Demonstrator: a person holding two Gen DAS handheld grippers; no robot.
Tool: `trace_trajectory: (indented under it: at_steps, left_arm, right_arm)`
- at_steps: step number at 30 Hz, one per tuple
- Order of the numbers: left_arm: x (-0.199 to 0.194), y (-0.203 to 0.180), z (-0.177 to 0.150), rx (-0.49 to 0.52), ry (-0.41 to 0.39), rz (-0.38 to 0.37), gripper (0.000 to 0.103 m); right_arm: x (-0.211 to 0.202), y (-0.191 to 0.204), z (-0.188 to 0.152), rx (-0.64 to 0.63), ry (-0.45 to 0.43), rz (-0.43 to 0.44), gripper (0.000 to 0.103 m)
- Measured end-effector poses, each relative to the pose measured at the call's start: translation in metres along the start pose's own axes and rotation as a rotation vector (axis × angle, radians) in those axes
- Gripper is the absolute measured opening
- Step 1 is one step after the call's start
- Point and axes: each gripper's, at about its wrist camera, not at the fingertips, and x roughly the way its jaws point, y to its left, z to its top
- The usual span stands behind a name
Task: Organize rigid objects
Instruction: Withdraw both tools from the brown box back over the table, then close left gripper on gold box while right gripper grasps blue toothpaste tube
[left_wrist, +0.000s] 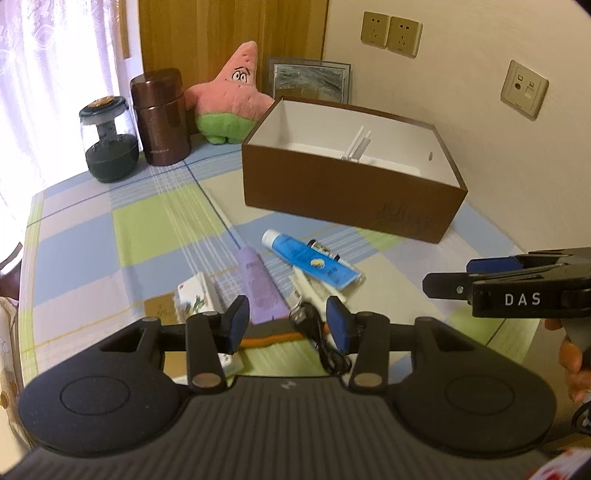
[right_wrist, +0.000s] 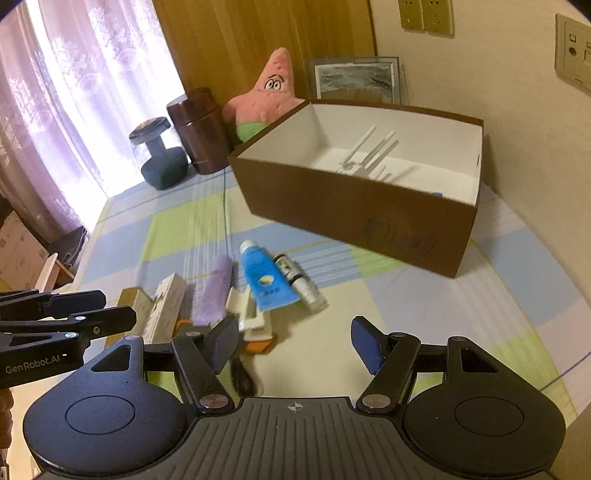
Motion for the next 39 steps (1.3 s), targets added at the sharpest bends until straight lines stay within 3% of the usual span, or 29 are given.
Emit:
trace_trajectory:
  at_steps: [19,39]
  left_arm:
    - [-0.01,0.052,-0.055,-0.055,0.07,0.045,0.041]
    - [0.037,0.09,-0.044,-0.152,0.136,0.111,0.046]
  right_arm:
    - [0.017,0.037,-0.04,-0.012,0.069,0.012,0.065]
    - [0.055,0.025,-0.023,-0.026,0.117,0.023,0.065]
